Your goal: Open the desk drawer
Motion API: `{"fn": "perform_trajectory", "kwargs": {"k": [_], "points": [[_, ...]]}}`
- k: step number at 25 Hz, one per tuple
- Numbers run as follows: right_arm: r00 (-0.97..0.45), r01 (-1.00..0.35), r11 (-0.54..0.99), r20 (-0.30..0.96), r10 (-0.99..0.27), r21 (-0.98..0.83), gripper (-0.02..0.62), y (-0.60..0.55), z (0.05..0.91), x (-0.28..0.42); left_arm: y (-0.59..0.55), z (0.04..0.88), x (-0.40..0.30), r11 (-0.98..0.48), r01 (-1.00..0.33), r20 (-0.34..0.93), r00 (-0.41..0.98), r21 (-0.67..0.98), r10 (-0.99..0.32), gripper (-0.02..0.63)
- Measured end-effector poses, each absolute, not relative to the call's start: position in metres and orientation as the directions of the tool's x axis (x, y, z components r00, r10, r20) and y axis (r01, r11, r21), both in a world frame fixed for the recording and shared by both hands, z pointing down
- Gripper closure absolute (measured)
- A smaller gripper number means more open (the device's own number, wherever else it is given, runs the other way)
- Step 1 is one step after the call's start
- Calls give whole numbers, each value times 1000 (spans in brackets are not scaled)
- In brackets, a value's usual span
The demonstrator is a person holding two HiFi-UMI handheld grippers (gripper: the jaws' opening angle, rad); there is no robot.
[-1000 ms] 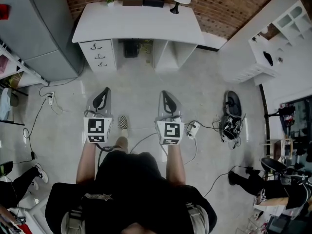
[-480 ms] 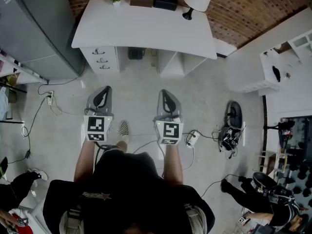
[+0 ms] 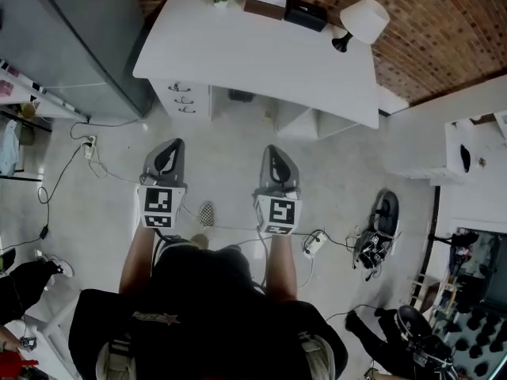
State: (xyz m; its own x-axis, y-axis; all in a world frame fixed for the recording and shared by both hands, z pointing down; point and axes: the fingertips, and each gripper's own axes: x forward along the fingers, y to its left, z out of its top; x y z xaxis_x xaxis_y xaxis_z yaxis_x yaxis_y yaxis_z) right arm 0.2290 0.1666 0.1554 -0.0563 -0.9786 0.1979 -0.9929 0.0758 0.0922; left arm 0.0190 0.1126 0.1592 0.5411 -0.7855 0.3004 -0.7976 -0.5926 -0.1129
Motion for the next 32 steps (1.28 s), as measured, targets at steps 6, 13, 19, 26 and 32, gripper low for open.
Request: {"fn": "perform_trajectory", "kwargs": {"k": [6,13,19,26,32], "points": [[-123,-986,145,213,-969,88,591,121,170,201,83,176,-14,-536,-838,327,482,-100,-813,595],[-187,-973,214,247,-951,85,591,86,190,174,61,196,-43,-469,-880,340,420,-73,-842,595],[-258,-954,290,287,-922,72,591,49,226,154,36,226,-53,-415,-908,349,374,-48,-859,595],[-315,-933,354,335,-888,60,591,-9,295,136,-6,297,-69,-342,-940,403,307,-16,-862,595],[-344,-924,381,378,-859,24,591,-49,372,125,-37,375,-82,-288,-958,442,263,12,-857,595]]}}
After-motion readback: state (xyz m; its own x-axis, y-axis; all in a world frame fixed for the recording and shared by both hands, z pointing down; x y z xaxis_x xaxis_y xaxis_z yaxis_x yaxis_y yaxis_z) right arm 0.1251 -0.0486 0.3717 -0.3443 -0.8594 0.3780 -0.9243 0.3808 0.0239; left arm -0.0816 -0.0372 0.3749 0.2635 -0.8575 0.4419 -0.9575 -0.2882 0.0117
